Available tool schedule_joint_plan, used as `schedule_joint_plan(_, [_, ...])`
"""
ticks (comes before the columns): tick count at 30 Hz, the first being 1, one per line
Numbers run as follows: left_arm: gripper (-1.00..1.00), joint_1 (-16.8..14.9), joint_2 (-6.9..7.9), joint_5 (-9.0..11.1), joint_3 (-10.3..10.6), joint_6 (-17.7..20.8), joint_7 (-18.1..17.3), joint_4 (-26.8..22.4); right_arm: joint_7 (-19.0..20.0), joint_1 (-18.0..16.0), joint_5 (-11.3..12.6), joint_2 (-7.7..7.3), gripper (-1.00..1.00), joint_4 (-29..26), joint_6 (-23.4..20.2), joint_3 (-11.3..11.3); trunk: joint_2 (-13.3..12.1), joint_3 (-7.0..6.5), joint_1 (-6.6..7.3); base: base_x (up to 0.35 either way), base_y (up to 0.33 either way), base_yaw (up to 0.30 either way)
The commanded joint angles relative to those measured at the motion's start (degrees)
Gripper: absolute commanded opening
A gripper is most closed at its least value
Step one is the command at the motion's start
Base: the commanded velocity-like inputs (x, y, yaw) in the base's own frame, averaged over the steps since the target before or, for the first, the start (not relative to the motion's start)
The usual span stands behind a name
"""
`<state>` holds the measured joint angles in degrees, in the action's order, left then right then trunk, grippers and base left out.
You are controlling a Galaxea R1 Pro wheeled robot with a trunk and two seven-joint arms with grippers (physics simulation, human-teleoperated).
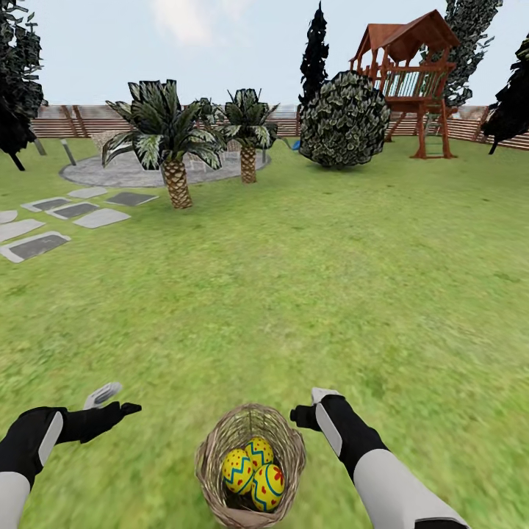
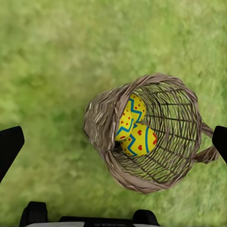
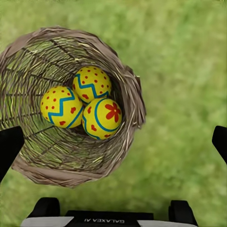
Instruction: Take the three Easter eggs out of the wicker basket on the lawn in the garden, then place them on the lawn next to a single tree (choose any tree) so that all three eggs are next to the same tree and none are left in the basket.
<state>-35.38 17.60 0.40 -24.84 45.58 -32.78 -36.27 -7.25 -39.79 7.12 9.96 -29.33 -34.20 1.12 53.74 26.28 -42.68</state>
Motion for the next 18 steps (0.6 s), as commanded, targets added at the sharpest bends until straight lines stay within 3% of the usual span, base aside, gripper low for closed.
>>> schedule_joint_plan(1, [1.0, 0.0, -0.02, 0.0, -0.2, 0.5, -0.2, 0.0, -0.4, 0.0, 0.6, 0.04, 1.0, -0.1, -0.2, 0.1, 0.5, 0.25, -0.23, 0.0, 0.0, 0.0])
schedule_joint_plan(18, [1.0, 0.0, -0.1, 0.0, -0.2, 0.4, -0.2, 0.0, -0.4, 0.0, 0.6, 0.04, 1.0, -0.3, 0.0, 0.0, 7.3, 3.3, -3.97, 0.0, 0.0, 0.0])
